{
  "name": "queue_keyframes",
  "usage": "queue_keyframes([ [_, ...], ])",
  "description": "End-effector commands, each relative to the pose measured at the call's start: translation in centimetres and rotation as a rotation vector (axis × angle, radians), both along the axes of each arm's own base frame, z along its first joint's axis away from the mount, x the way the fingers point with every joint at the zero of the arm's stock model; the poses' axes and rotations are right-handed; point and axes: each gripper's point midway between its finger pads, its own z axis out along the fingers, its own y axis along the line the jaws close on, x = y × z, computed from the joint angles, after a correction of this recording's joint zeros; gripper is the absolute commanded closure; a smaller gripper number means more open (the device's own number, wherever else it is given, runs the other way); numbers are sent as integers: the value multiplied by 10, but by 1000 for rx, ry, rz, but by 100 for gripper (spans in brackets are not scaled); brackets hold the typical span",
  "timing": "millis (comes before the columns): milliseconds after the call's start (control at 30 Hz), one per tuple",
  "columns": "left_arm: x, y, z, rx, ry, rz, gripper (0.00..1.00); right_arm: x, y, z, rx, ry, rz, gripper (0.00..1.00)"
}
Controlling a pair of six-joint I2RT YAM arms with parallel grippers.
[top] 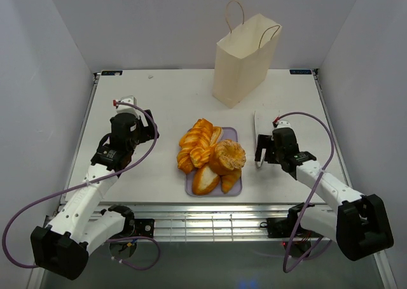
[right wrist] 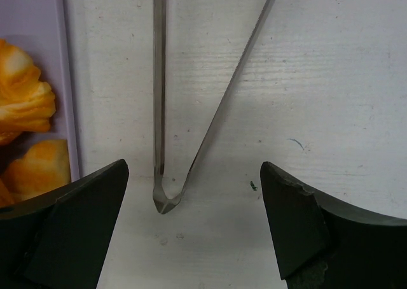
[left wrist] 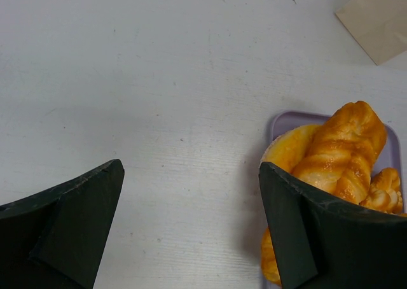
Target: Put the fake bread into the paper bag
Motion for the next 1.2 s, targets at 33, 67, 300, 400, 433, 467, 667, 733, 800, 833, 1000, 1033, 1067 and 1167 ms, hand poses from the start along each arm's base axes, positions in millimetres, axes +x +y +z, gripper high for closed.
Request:
queue_keyframes([
  [33, 1, -7, 25, -37, -59, -29, 2, 24, 5, 13, -29, -47, 15, 10],
  [67, 1, -8, 23, -40, -53, -38, 2, 26, 6, 13, -31, -48, 16, 10],
  [300, 0, -11, 23, -42, -51, -54, 2, 38, 8, 4, -52, -35, -9, 10],
  [400, 0, -13, 24, -47, -51, -64, 2, 46, 6, 2, -70, -27, -39, 10],
  [433, 0, -14, 23, -47, -49, -68, 2, 48, 6, 2, -74, -26, -47, 10],
  [467, 0, -14, 23, -49, -49, -69, 2, 50, 6, 1, -76, -22, -52, 10],
  [667, -1, -19, 24, -60, -48, -96, 2, 66, 8, 0, -75, -14, -115, 10],
  [733, -1, -20, 23, -61, -46, -99, 2, 70, 11, -1, -79, -4, -126, 10],
  [800, -1, -22, 25, -67, -48, -110, 2, 71, 10, -5, -89, 10, -165, 10],
  [833, -2, -23, 24, -69, -48, -114, 2, 71, 10, -5, -89, 15, -174, 10],
  [1000, -2, -25, 26, -79, -51, -129, 2, 73, 10, -12, -80, 41, -231, 10],
  [1033, -3, -26, 26, -83, -52, -133, 2, 73, 10, -13, -80, 43, -236, 10],
  [1067, -3, -27, 28, -85, -54, -136, 2, 74, 9, -13, -82, 42, -243, 9],
  [1167, -3, -28, 28, -89, -56, -144, 2, 74, 10, -18, -85, 57, -249, 8],
])
